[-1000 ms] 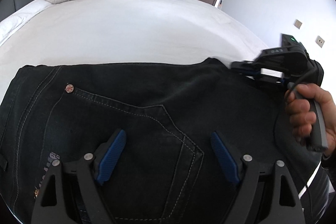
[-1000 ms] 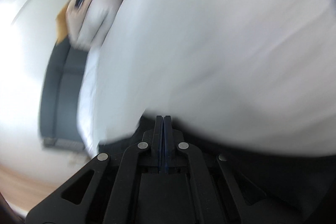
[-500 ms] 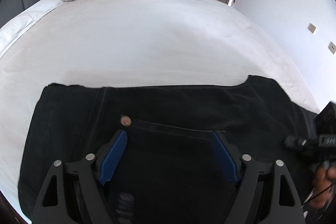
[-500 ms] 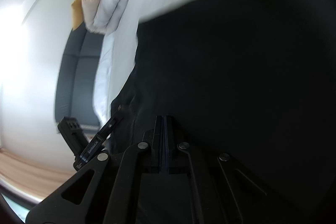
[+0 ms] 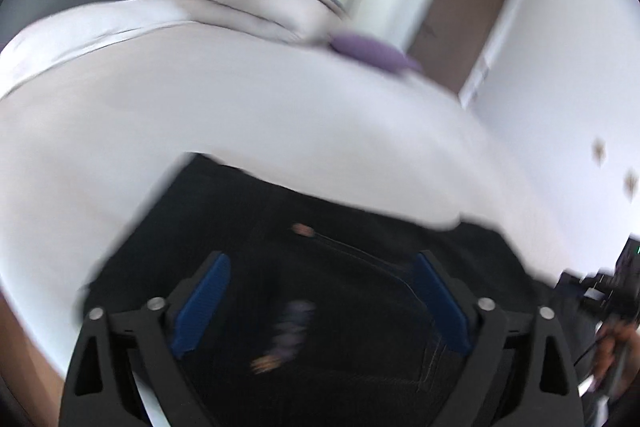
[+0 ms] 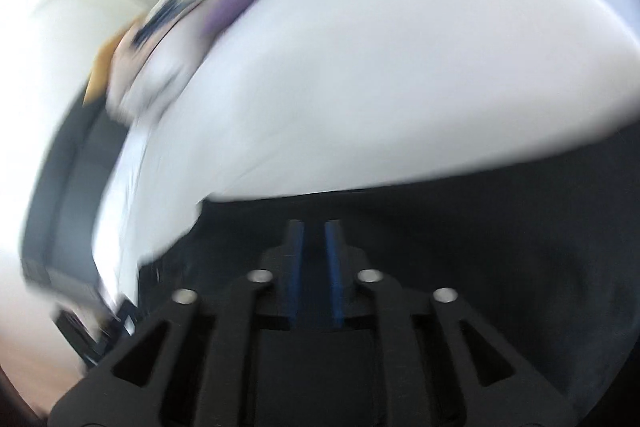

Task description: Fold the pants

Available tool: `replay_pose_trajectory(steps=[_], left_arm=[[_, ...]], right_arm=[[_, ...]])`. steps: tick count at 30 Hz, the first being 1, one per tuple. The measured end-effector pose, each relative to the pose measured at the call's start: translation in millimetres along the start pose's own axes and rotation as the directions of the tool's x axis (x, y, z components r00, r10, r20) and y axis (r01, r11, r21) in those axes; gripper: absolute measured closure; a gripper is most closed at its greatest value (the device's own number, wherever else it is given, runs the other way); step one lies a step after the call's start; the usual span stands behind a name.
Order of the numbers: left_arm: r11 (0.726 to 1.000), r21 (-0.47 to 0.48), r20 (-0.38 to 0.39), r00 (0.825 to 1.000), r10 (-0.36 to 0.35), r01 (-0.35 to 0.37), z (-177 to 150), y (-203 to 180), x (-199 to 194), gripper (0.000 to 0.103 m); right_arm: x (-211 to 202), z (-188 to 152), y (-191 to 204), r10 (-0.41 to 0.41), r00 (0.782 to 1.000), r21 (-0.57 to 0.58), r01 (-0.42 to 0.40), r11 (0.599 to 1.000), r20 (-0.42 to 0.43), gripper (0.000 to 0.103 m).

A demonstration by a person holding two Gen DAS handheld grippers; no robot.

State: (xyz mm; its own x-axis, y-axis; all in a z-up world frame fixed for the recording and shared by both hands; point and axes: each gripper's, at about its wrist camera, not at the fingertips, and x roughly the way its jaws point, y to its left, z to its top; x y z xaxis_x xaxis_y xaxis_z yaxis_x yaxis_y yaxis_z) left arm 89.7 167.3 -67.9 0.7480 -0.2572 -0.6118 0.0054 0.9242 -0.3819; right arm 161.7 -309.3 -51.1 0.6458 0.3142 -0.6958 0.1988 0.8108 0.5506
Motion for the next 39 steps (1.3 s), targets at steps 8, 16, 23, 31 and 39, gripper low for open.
replay_pose_trajectory(steps=[8, 16, 23, 31, 39], left_arm=[[0.981, -0.193, 0.097, 0.995, 0.033, -0.013, 13, 75, -50, 0.008], [0.95, -0.309, 0.187, 0.977, 0.101, -0.039, 5, 124, -79, 0.008], [0.927, -0.374, 0.207, 0.97, 0.127, -0.042, 0, 164, -89, 0.008], [0.942, -0.334, 0.211, 0.974, 0.086, -0.011, 0, 157, -88, 0.008], [0.983, -0.177, 0.163, 0.986, -0.023, 0.052, 13, 105, -61, 0.008]], right_arm=[[92, -35, 255, 0.064, 0.987, -0.562, -0.138, 0.816, -0.15, 0.023], [216, -122, 426, -0.142, 0.978, -0.918, -0.088, 0.386, -0.154, 0.039], [308, -140, 437, -0.273, 0.956, -0.944, -0.01, 0.329, -0.105, 0.047], [328, -132, 439, -0.288, 0.957, -0.934, 0.087, 0.347, -0.018, 0.039], [349, -103, 401, -0.281, 0.958, -0.865, 0.092, 0.493, -0.058, 0.02]])
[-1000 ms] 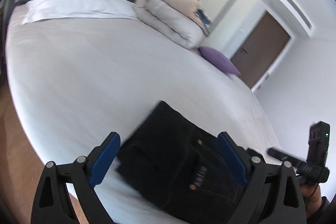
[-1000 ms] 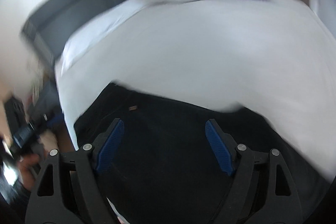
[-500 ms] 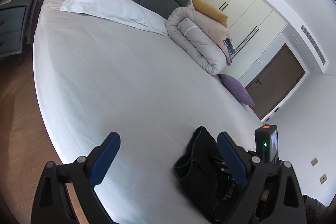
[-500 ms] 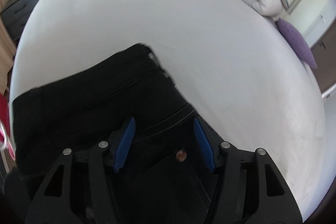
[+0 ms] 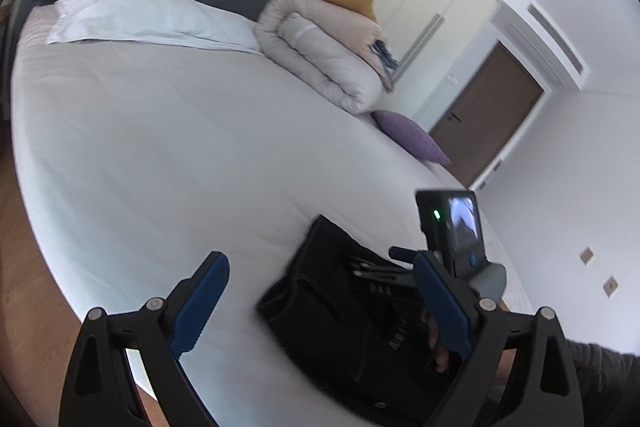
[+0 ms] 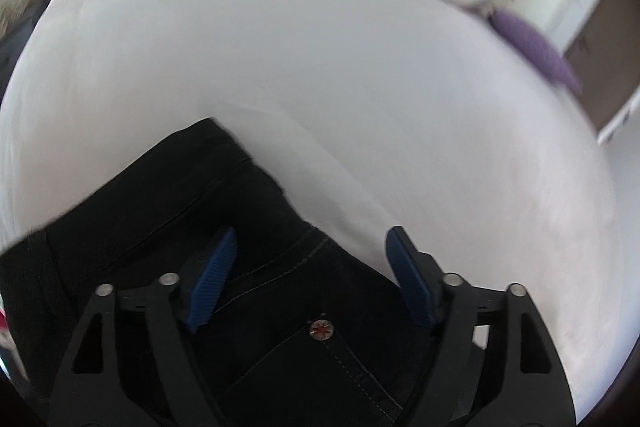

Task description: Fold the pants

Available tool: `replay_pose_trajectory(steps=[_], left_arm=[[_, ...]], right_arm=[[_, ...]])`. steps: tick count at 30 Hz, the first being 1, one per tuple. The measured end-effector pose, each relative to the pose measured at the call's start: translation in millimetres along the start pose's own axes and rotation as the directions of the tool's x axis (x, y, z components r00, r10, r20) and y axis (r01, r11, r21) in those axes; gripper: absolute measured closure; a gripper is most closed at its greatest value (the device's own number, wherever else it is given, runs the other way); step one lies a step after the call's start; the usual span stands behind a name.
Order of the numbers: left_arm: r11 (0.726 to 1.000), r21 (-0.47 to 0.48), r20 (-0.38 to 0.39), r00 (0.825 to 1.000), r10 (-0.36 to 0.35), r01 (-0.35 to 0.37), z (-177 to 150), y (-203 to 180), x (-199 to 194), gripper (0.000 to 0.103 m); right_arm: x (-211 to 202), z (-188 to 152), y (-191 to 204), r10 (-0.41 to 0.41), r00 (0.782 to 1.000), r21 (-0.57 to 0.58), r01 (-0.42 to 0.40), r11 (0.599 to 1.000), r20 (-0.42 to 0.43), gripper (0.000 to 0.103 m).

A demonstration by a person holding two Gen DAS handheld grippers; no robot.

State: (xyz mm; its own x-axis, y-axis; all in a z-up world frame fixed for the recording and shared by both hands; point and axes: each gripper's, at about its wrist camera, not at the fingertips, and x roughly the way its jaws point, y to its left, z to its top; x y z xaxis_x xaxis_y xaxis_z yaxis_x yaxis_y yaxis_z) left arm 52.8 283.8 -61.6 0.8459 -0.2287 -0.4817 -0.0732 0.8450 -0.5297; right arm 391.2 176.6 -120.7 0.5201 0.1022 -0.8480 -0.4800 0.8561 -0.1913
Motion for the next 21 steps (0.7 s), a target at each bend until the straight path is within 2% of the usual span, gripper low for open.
replay_pose_trajectory(steps=[2, 5, 8, 11, 13, 15, 17, 18, 19, 20, 21], left_arm=[[1.0, 0.029, -0.059, 0.998, -0.006, 0.008, -3, -10, 17, 0.008], [0.997, 0.073, -0.119, 0.993, -0.017, 0.026, -9, -26, 36, 0.008], [0.992, 0.124, -0.172, 0.985, 0.001, 0.02, -14, -39, 52, 0.008], [0.99, 0.143, -0.21, 0.978, 0.019, 0.011, -19, -46, 64, 0.008], [0.989, 0.149, -0.21, 0.978, 0.01, 0.022, -18, -51, 67, 0.008], [0.986, 0.161, -0.211, 0.978, -0.004, 0.039, -17, -58, 70, 0.008], [0.977, 0.208, -0.251, 0.968, 0.012, 0.041, -18, -70, 84, 0.008], [0.97, 0.24, -0.293, 0.956, 0.036, 0.037, -23, -78, 96, 0.008], [0.963, 0.268, -0.319, 0.946, 0.061, 0.029, -28, -85, 106, 0.009], [0.957, 0.29, -0.345, 0.935, 0.085, 0.021, -33, -90, 115, 0.009], [0.949, 0.316, -0.374, 0.92, 0.118, 0.008, -39, -95, 125, 0.009]], right_arm=[[1, -11, -13, 0.053, 0.998, 0.074, -0.051, 0.996, -0.018, 0.017], [-1, -15, -26, 0.143, 0.99, 0.126, -0.144, 0.982, 0.022, 0.017], [-24, -25, -56, 0.197, 0.975, 0.219, -0.215, 0.952, 0.102, 0.017], [-50, -35, -88, 0.264, 0.949, 0.315, -0.308, 0.898, 0.174, 0.017], [-71, -54, -110, 0.331, 0.913, 0.354, -0.399, 0.846, 0.237, 0.017], [-82, -79, -122, 0.395, 0.88, 0.377, -0.471, 0.798, 0.262, 0.019], [-99, -130, -122, 0.45, 0.854, 0.456, -0.52, 0.722, 0.262, 0.026], [-93, -155, -135, 0.485, 0.83, 0.527, -0.552, 0.647, 0.274, 0.027], [-86, -173, -144, 0.498, 0.821, 0.583, -0.556, 0.593, 0.278, 0.033], [-76, -192, -155, 0.498, 0.824, 0.639, -0.541, 0.547, 0.272, 0.052], [-68, -212, -169, 0.5, 0.819, 0.688, -0.536, 0.49, 0.282, 0.067]])
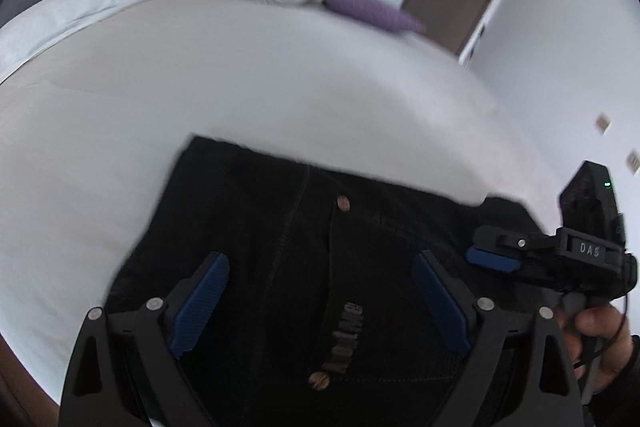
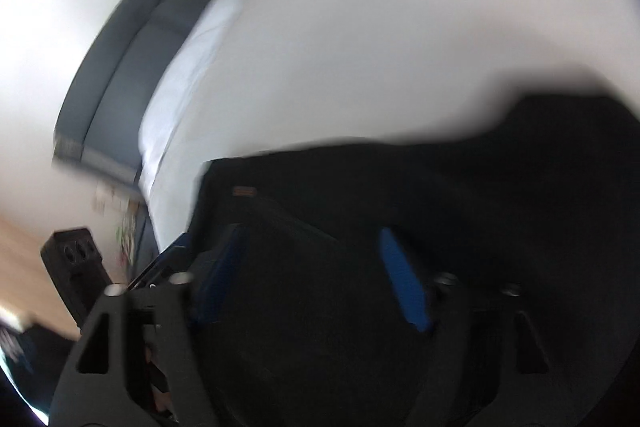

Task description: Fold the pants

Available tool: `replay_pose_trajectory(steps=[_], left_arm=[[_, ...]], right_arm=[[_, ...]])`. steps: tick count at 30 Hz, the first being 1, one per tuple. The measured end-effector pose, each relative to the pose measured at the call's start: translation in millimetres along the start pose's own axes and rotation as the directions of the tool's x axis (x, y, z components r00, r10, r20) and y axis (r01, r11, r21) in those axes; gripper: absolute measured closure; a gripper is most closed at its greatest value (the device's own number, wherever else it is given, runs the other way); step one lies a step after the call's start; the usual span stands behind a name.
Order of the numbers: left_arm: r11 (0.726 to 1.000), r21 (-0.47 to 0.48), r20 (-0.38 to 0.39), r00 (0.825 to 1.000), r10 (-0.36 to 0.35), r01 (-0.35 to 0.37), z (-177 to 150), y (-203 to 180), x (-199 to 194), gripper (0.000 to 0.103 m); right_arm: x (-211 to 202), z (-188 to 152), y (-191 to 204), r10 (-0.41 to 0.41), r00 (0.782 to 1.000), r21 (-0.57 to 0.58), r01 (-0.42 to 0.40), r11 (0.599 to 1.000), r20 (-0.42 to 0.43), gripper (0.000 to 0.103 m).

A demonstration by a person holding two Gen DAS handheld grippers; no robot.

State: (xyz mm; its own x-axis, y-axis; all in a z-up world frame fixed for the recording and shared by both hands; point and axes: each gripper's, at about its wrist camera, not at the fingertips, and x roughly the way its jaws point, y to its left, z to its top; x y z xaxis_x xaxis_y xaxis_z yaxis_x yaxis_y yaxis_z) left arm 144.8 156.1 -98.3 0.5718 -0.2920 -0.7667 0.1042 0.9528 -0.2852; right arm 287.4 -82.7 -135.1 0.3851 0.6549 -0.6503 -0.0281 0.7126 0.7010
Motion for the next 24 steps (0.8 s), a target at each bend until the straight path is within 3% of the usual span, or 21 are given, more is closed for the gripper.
replay_pose_trajectory(steps=[1, 3, 5, 8, 11, 13, 17, 18, 19, 21, 22, 24], left_arm=[[0.999, 0.03, -0.038, 0.998, 0.044, -0.043, 0, -7, 12, 0.009], [0.991, 0.078, -0.049, 0.992, 0.115, -0.111, -4, -16, 25, 0.009], [0.983, 0.103, -0.045, 0.987, 0.154, -0.149, -6, -20, 30, 0.009], [0.978, 0.118, -0.052, 0.982, 0.179, -0.172, -5, -25, 34, 0.006], [0.976, 0.124, -0.054, 0.981, 0.189, -0.181, -1, -27, 36, 0.005], [0.974, 0.128, -0.062, 0.979, 0.194, -0.185, 3, -31, 34, 0.005], [0.972, 0.099, -0.054, 0.974, 0.218, -0.212, 13, -39, 21, 0.011], [0.975, 0.089, -0.027, 0.978, 0.208, -0.205, 15, -46, 10, 0.011], [0.977, 0.089, -0.002, 0.981, 0.196, -0.195, 17, -55, 2, 0.011], [0.984, 0.097, 0.024, 0.989, 0.145, -0.146, 15, -77, -5, 0.011], [0.992, 0.104, 0.032, 0.997, 0.071, -0.074, 13, -100, -6, 0.011], [0.988, 0.14, 0.017, 0.998, -0.065, 0.062, 3, -143, -1, 0.01]], right_arm=[[-6, -5, -16, 0.019, 1.0, 0.053, -0.02, 0.998, 0.008, 0.078], [-32, -12, -47, 0.068, 0.996, 0.155, -0.076, 0.985, 0.057, 0.079], [-55, -23, -65, 0.047, 0.994, 0.167, -0.062, 0.984, 0.094, 0.079], [-102, -46, -109, 0.041, 0.985, 0.223, -0.078, 0.972, 0.167, 0.082], [-158, -71, -163, 0.0, 0.97, 0.317, -0.079, 0.945, 0.242, 0.099], [-205, -90, -197, -0.048, 0.95, 0.374, -0.074, 0.924, 0.308, 0.101], [-306, -130, -251, -0.199, 0.888, 0.469, -0.021, 0.883, 0.414, 0.101], [-341, -143, -261, -0.274, 0.856, 0.494, 0.025, 0.869, 0.438, 0.1], [-359, -153, -262, -0.329, 0.83, 0.511, 0.061, 0.857, 0.451, 0.093], [-388, -170, -259, -0.423, 0.775, 0.545, 0.123, 0.83, 0.469, 0.093], [-390, -174, -252, -0.408, 0.774, 0.53, 0.112, 0.841, 0.485, 0.093], [-373, -175, -232, -0.29, 0.811, 0.453, 0.034, 0.891, 0.509, 0.093]])
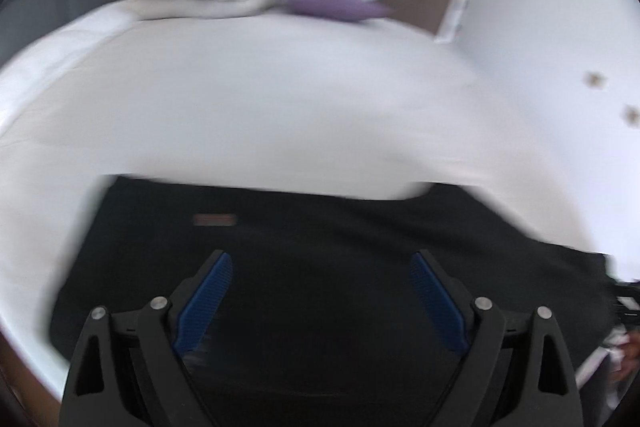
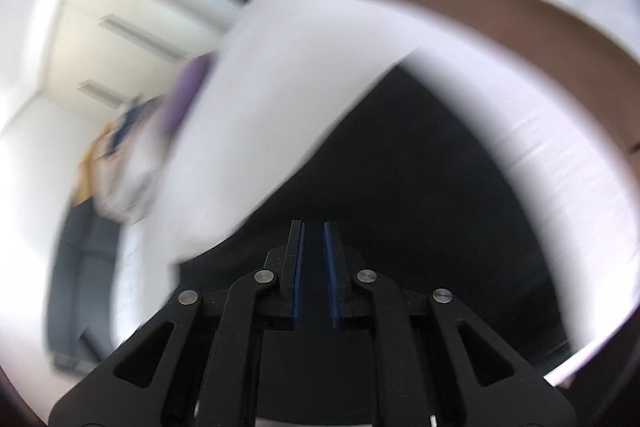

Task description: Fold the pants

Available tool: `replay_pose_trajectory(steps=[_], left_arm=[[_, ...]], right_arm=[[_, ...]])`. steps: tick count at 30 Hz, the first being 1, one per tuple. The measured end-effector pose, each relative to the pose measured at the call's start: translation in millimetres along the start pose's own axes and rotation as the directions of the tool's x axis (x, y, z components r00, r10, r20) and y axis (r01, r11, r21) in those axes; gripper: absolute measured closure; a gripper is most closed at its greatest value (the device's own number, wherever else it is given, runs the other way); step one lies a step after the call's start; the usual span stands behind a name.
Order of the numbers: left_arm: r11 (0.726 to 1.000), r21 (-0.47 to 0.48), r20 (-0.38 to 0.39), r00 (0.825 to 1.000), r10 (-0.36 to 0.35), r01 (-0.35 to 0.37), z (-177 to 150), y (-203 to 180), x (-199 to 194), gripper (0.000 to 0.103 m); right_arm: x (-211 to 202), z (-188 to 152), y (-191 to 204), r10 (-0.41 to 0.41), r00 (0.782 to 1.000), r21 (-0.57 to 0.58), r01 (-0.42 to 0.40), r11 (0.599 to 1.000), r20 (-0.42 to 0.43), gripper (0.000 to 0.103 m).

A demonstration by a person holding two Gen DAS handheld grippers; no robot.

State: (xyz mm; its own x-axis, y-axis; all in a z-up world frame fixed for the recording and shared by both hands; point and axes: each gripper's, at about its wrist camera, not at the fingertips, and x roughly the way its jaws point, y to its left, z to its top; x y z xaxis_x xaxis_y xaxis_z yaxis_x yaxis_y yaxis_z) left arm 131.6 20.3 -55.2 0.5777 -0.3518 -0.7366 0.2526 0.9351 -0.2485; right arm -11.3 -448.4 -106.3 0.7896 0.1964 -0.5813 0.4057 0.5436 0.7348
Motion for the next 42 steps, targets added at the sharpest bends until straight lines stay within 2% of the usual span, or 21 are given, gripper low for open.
replay_pose_trajectory(steps=[1, 3, 4, 6, 7, 9, 12, 15, 17, 20, 23, 24, 26, 27, 29, 30, 33, 36, 38, 41, 42], left_arm=[[0.999, 0.022, -0.011, 0.999, -0.035, 0.035, -3, -15, 5, 0.01], [0.992, 0.079, -0.074, 0.993, -0.093, 0.099, -16, -59, 27, 0.01], [0.989, 0.092, -0.092, 0.99, -0.103, 0.112, -23, -71, 37, 0.01], [0.989, 0.094, -0.142, 0.984, -0.104, 0.118, -35, -80, 55, 0.01], [0.991, 0.084, -0.184, 0.979, -0.09, 0.107, -45, -78, 66, 0.011], [0.989, 0.111, -0.158, 0.984, -0.079, 0.097, -53, -76, 65, 0.011], [0.986, 0.152, -0.148, 0.988, -0.05, 0.072, -60, -74, 60, 0.011], [0.988, 0.134, -0.128, 0.99, -0.055, 0.072, -64, -66, 55, 0.011], [0.989, 0.128, -0.119, 0.991, -0.061, 0.076, -69, -63, 48, 0.011], [0.988, 0.133, -0.114, 0.992, -0.058, 0.073, -72, -60, 43, 0.011], [0.989, 0.129, -0.107, 0.993, -0.054, 0.067, -75, -60, 36, 0.011], [0.99, 0.123, -0.105, 0.993, -0.049, 0.062, -76, -58, 30, 0.011], [0.993, 0.102, -0.087, 0.995, -0.049, 0.058, -72, -54, 18, 0.01], [0.993, 0.095, -0.067, 0.996, -0.059, 0.065, -71, -55, 13, 0.01], [0.992, 0.092, -0.022, 0.996, -0.082, 0.083, -55, -61, 1, 0.01], [0.991, 0.097, -0.013, 0.995, -0.096, 0.097, -47, -66, 0, 0.01], [0.984, 0.132, -0.015, 0.992, -0.123, 0.124, -23, -86, 12, 0.007], [0.98, 0.135, -0.054, 0.989, -0.14, 0.146, -9, -81, 39, 0.007], [0.988, 0.084, -0.117, 0.986, -0.122, 0.132, -9, -68, 66, 0.008], [0.994, 0.025, -0.154, 0.983, -0.102, 0.107, -20, -39, 86, 0.011], [0.992, 0.019, -0.141, 0.983, -0.121, 0.125, -24, -32, 84, 0.012]], right_arm=[[14, -15, 14, 0.079, 0.995, -0.02, -0.08, 0.997, -0.056, 0.093], [45, -41, 34, 0.201, 0.96, -0.04, -0.212, 0.976, -0.194, 0.093], [56, -50, 34, 0.222, 0.949, -0.032, -0.235, 0.972, -0.223, 0.093], [75, -64, 27, 0.206, 0.938, -0.014, -0.218, 0.976, -0.279, 0.093], [80, -68, 18, 0.209, 0.933, -0.011, -0.222, 0.975, -0.293, 0.098], [69, -64, 2, 0.246, 0.933, -0.01, -0.258, 0.966, -0.261, 0.098], [50, -58, -21, 0.248, 0.951, 0.028, -0.247, 0.969, -0.185, 0.101], [24, -41, -62, 0.252, 0.963, 0.133, -0.239, 0.962, -0.091, 0.103], [7, -35, -77, 0.249, 0.967, 0.146, -0.239, 0.96, -0.052, 0.103], [-34, -28, -108, 0.183, 0.983, 0.142, -0.184, 0.973, 0.024, 0.103], [-68, -16, -135, 0.144, 0.985, 0.208, -0.161, 0.965, 0.092, 0.103], [-86, -9, -136, 0.079, 0.989, 0.185, -0.102, 0.977, 0.129, 0.103], [-113, 2, -134, 0.005, 0.982, 0.167, -0.037, 0.985, 0.188, 0.095], [-131, 10, -131, -0.003, 0.971, 0.186, -0.042, 0.982, 0.239, 0.095], [-137, 18, -108, 0.057, 0.959, 0.166, -0.107, 0.98, 0.277, 0.095], [-134, 23, -92, 0.097, 0.959, 0.132, -0.136, 0.982, 0.267, 0.095], [-88, 27, -20, 0.249, 0.96, 0.007, -0.252, 0.968, 0.126, 0.095], [-8, 8, 33, 0.351, 0.934, 0.003, -0.352, 0.936, -0.072, 0.095], [42, -6, 42, 0.314, 0.93, 0.018, -0.316, 0.948, -0.189, 0.095], [92, -21, 17, 0.237, 0.933, 0.065, -0.228, 0.971, -0.27, 0.096], [97, -26, 2, 0.21, 0.941, 0.092, -0.192, 0.977, -0.267, 0.102]])
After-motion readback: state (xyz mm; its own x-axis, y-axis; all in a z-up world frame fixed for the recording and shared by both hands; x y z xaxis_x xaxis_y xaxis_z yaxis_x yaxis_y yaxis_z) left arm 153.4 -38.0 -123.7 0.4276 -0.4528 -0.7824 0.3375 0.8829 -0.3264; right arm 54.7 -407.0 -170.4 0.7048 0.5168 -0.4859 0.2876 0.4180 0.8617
